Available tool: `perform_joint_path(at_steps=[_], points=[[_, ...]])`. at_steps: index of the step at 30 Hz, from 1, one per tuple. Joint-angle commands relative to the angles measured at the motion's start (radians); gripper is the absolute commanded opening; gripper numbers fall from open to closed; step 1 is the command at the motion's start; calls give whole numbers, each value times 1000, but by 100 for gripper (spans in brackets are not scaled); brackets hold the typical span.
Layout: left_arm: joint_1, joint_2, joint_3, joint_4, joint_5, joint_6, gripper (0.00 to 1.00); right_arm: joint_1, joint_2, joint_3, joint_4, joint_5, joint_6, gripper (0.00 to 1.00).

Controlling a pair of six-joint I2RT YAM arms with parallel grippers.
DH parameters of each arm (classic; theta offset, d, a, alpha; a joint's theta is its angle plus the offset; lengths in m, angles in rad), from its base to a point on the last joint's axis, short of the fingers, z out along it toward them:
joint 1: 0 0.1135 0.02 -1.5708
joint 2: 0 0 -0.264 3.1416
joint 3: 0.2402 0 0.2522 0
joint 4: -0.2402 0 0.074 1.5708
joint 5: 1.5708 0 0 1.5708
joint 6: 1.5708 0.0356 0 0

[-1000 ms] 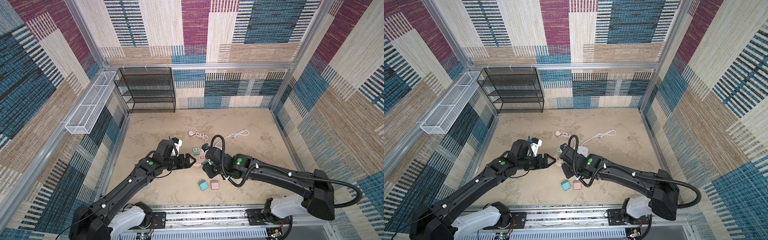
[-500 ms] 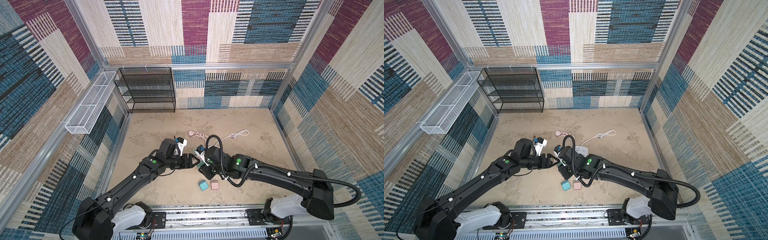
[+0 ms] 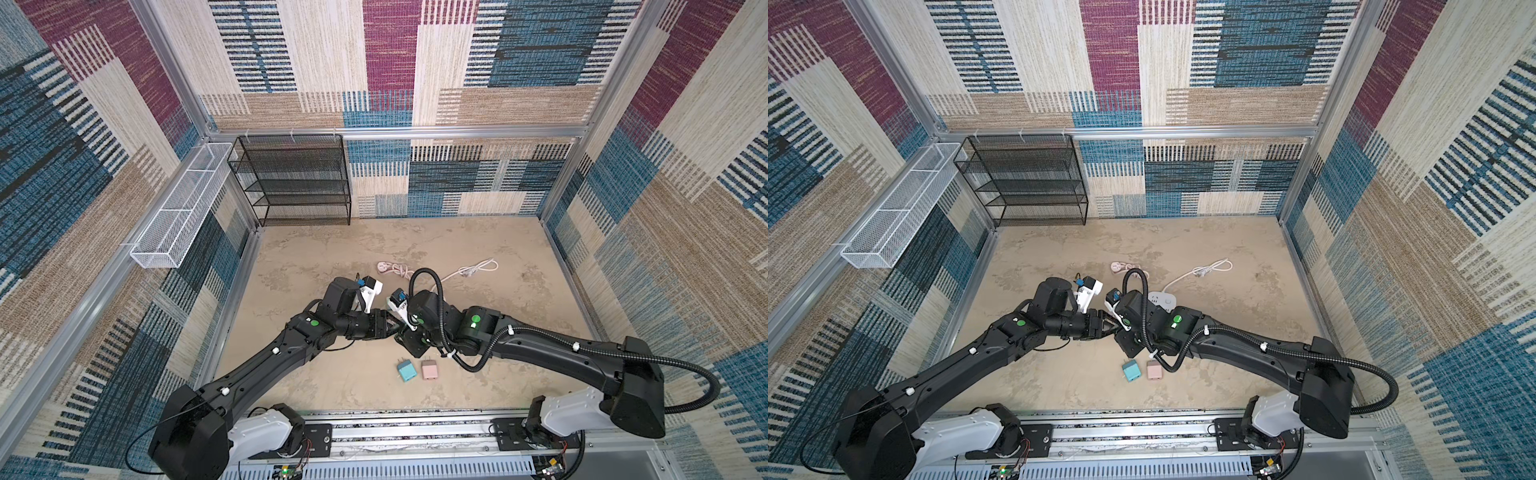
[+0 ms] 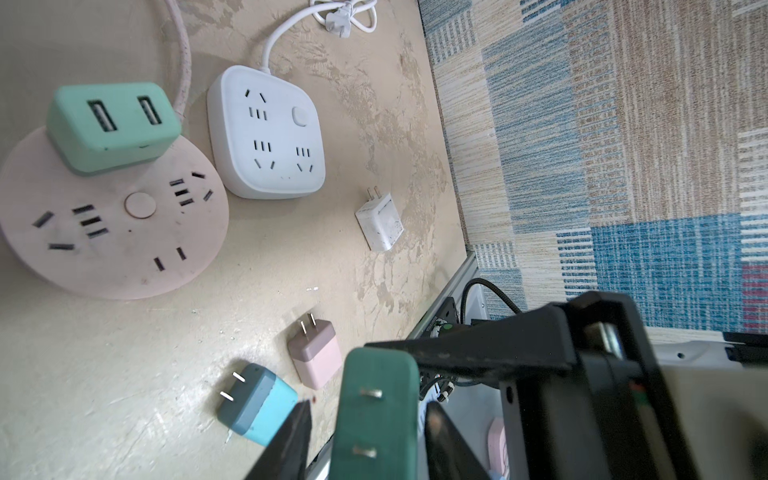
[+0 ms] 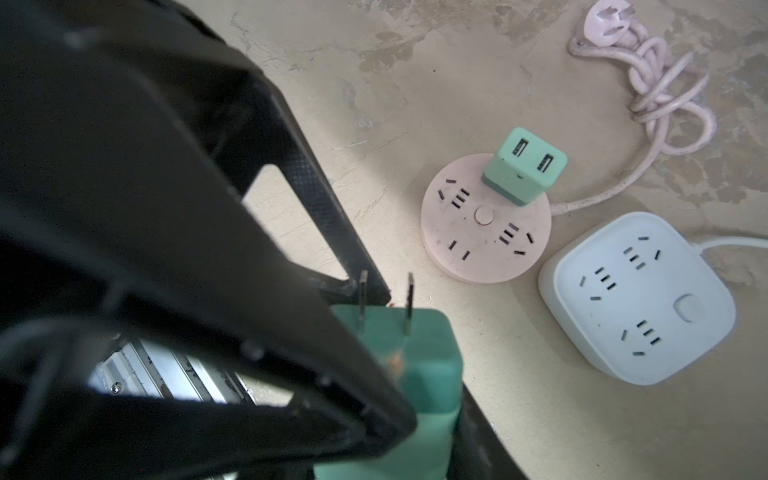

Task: Insert the plug
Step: 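Grasp the charger with the left gripper while the right gripper opens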

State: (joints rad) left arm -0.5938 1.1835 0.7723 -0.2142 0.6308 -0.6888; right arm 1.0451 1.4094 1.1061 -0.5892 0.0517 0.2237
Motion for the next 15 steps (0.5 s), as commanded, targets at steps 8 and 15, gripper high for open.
perform_joint_path(at_steps=[8,15], points=[[-8,9,-24,52,32,-29,22,0,18,26,26,3,-13,0],[-8,-3,-73,120,-13,-76,0,0,11,-9,85,12,-13,37]])
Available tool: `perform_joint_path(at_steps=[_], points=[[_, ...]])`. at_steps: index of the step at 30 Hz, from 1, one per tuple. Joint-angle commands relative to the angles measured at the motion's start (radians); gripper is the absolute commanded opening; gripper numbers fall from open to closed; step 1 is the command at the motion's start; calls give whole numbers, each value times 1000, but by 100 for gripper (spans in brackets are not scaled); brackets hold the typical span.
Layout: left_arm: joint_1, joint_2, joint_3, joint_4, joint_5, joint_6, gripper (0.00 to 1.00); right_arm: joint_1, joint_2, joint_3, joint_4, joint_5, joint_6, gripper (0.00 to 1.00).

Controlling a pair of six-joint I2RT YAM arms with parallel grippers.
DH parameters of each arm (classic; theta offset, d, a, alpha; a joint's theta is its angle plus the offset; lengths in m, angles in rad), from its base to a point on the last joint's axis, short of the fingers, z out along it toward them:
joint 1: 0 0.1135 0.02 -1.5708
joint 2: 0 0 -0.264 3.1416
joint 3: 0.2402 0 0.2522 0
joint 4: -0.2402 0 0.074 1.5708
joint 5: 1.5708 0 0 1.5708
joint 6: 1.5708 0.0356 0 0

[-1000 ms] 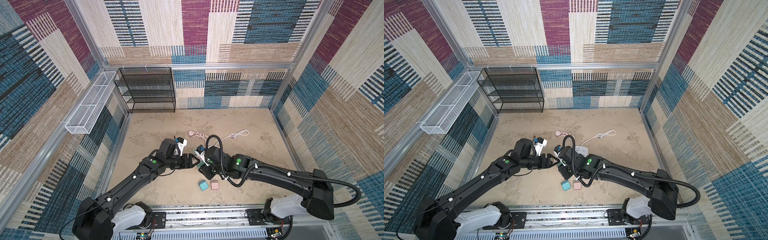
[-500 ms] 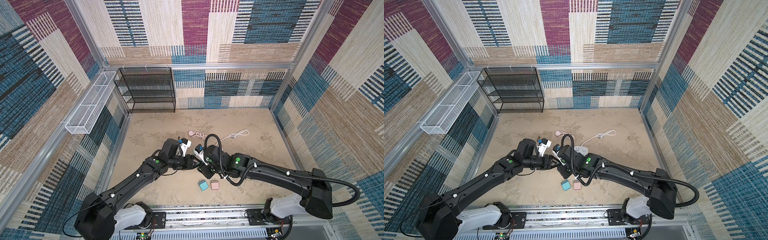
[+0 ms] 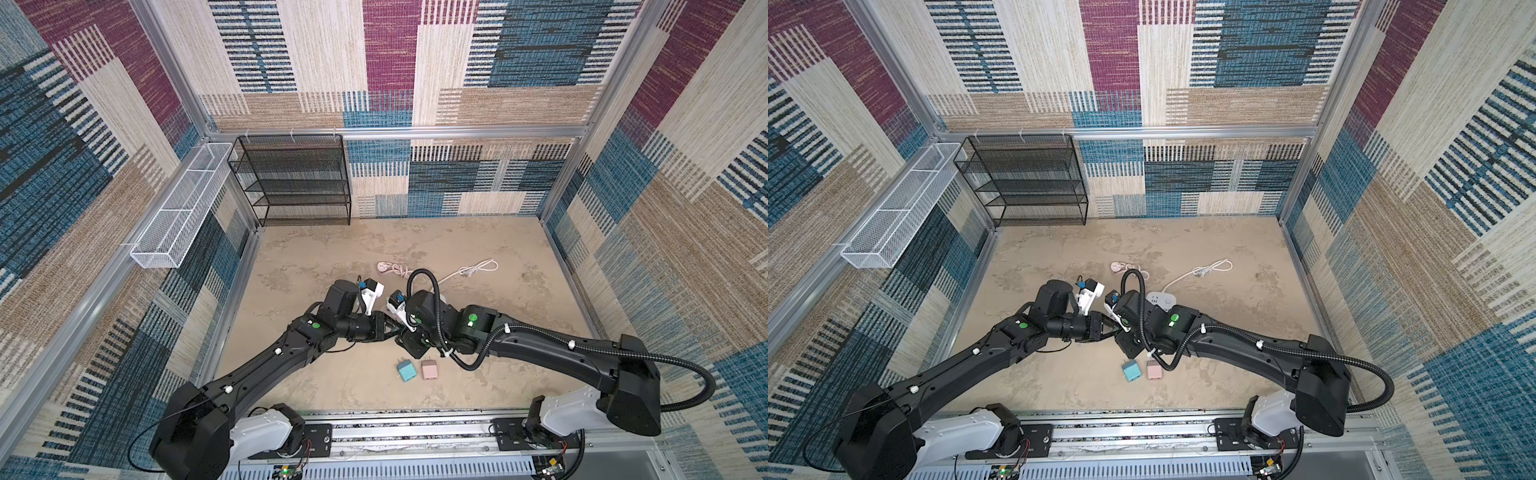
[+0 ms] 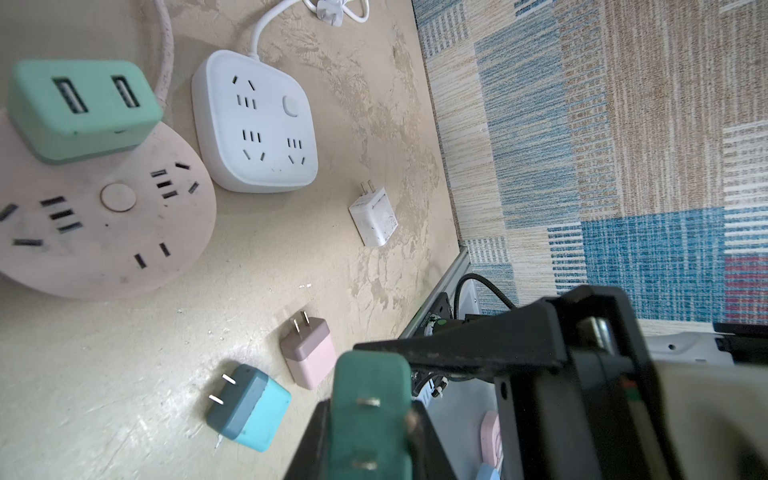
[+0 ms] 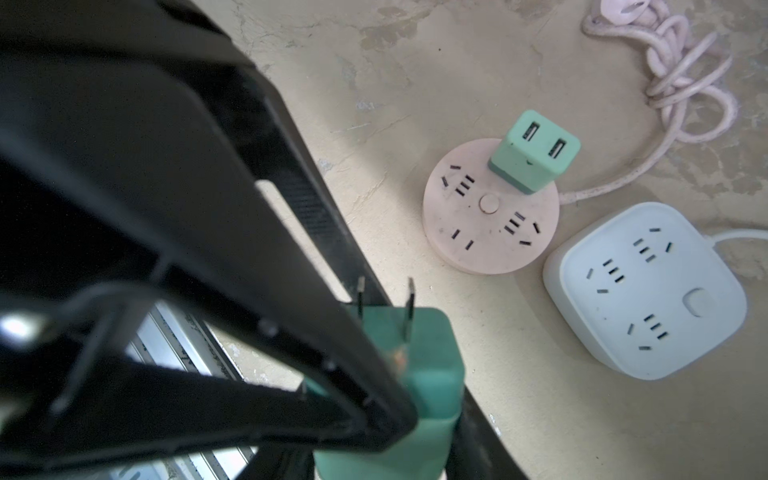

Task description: Insert the plug

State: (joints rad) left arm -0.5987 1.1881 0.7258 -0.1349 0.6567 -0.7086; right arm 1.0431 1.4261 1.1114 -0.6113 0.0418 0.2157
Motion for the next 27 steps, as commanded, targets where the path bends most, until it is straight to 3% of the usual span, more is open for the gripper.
perform_joint_path(at_steps=[1,4,8,14,20,25,27], points=[[-1,-11,-37,56,-61,-64,0,3,-11,-26,124,15,0,48],[10,-35,-45,50,-154,-86,0,2,-33,-45,153,5,19,65],[40,-111,-59,57,-301,-141,0,-6,-89,-64,201,59,36,66],[88,-243,-115,236,-433,-317,0,-43,-171,-67,301,321,154,63],[89,-281,-132,424,-488,-433,0,-169,-218,-40,447,145,323,58],[89,-222,-64,399,-451,-443,0,-234,-207,-89,609,-54,434,55],[89,-193,-82,465,-438,-491,0,-253,-189,-109,684,-140,503,54]])
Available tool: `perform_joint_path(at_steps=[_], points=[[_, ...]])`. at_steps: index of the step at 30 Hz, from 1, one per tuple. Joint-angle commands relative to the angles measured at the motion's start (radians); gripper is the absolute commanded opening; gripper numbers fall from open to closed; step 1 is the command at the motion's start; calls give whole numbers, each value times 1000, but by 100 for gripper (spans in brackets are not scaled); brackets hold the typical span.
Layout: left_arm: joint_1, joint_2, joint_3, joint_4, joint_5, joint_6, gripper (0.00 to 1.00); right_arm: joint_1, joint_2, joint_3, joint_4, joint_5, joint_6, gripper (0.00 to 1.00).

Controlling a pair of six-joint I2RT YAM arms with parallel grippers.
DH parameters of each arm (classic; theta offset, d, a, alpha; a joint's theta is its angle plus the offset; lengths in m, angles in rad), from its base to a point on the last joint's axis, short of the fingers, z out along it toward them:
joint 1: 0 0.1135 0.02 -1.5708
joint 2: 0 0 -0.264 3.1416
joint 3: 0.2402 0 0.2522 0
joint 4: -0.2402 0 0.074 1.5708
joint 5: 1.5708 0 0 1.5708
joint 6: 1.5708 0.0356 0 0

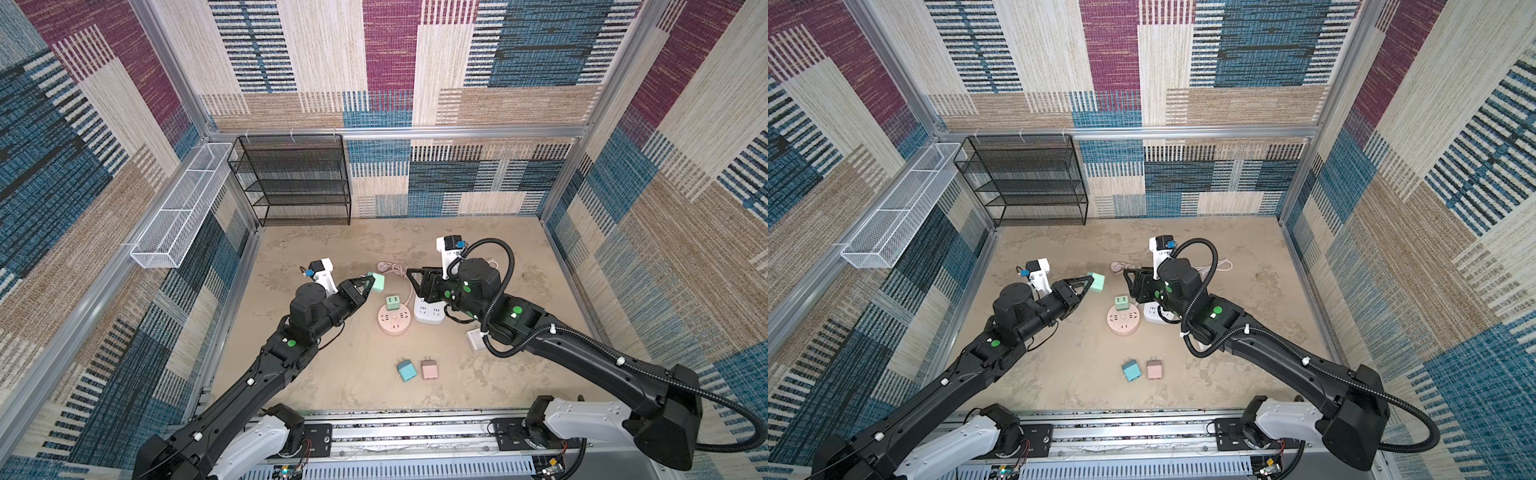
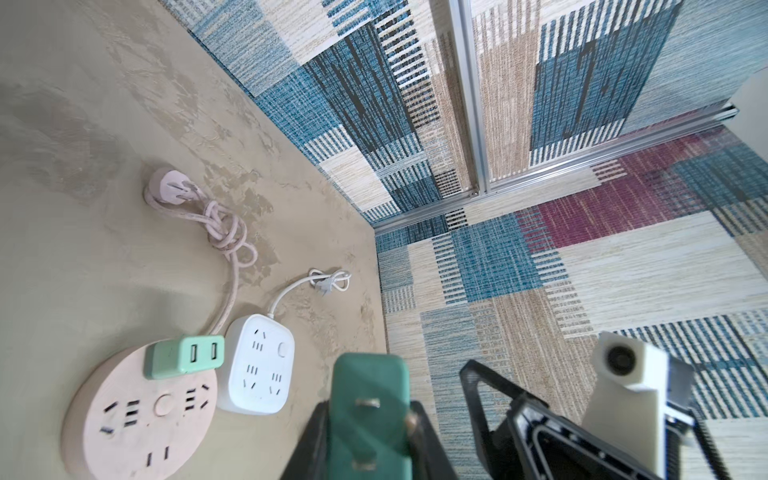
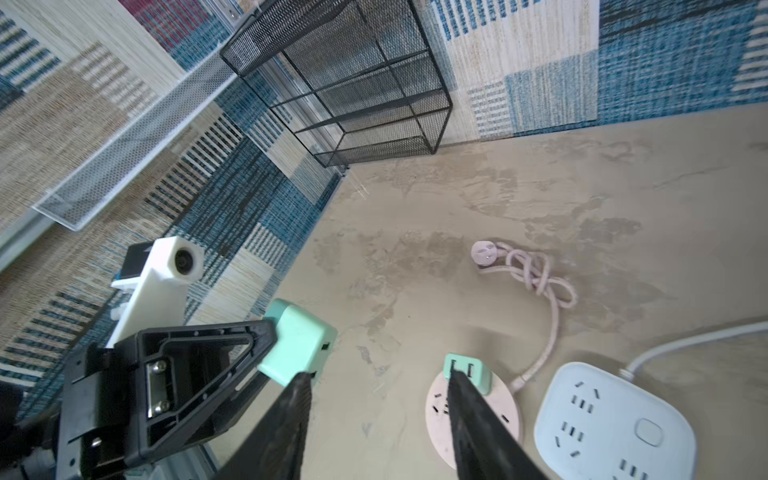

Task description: Insert the plug

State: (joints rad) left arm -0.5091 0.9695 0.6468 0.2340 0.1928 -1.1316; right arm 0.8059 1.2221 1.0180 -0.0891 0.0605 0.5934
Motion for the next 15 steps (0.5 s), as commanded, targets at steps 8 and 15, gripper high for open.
perform_joint_path(at_steps=[8,15], points=[[-9,113,-21,268,99,-142,0,-134,14,-181,462,-390,405,46],[-20,112,2,265,102,-116,0,-174,34,-304,716,-521,548,45]])
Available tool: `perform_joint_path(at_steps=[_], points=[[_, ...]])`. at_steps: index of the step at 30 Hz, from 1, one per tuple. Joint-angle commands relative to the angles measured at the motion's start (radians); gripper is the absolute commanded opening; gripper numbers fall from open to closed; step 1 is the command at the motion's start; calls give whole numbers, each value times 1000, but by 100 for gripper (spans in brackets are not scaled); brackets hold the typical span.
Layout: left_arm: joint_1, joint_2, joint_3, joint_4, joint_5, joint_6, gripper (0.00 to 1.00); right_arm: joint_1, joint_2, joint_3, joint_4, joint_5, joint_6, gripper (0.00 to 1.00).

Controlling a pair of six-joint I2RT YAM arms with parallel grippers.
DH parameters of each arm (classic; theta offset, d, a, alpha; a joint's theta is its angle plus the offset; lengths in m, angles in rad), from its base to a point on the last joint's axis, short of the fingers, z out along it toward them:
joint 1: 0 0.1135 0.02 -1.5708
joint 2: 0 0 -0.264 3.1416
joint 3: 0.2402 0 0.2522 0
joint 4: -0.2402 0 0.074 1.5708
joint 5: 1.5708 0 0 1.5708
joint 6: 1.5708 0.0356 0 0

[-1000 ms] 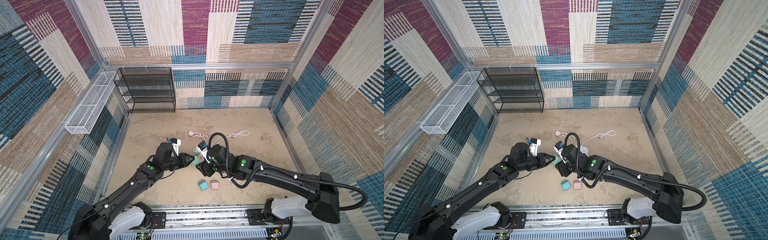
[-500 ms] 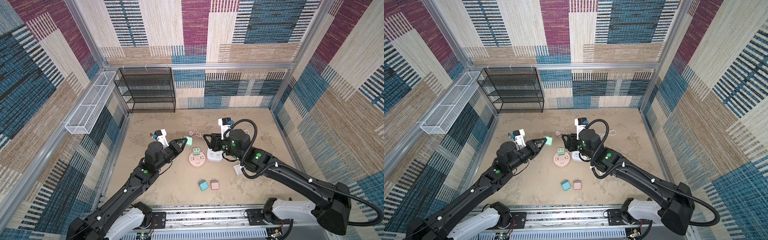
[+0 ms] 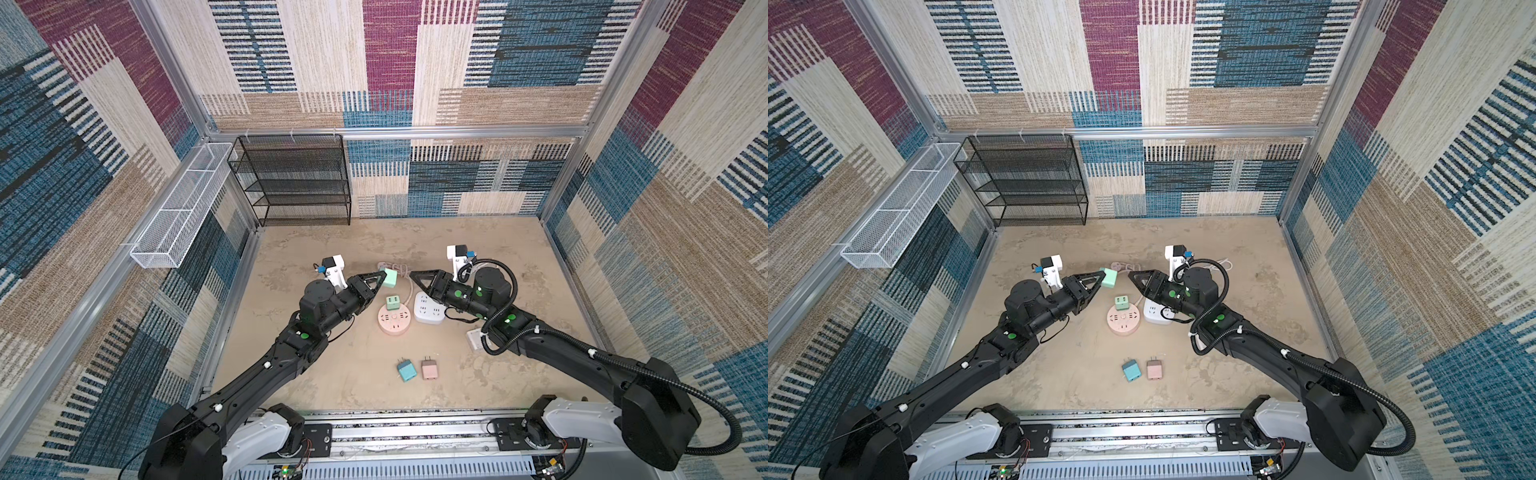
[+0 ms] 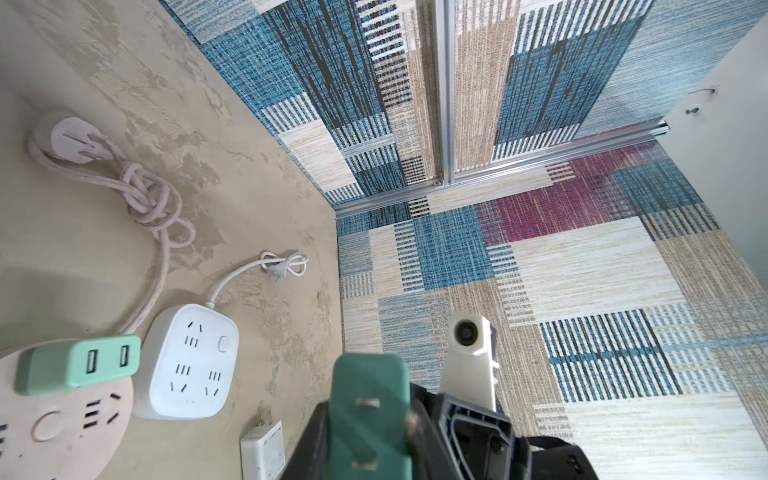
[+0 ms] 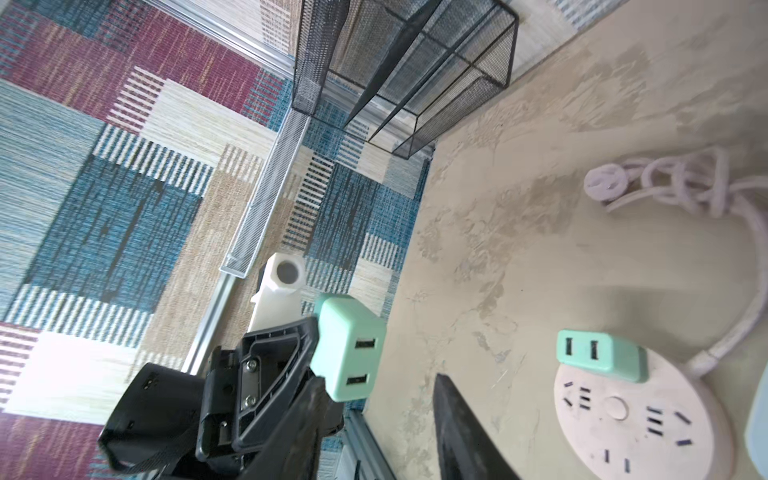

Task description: Insert the plug

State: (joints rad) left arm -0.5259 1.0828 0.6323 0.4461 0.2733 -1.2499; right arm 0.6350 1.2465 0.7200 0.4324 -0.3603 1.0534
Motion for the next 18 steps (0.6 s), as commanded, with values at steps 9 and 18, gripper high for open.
perform_joint_path(at_steps=[9,18], points=[[-17,24,38,67,40,7,0,-2,51,23,212,-137,85,47],[-36,33,35,97,26,6,0,-1,74,61,182,-153,85,46]])
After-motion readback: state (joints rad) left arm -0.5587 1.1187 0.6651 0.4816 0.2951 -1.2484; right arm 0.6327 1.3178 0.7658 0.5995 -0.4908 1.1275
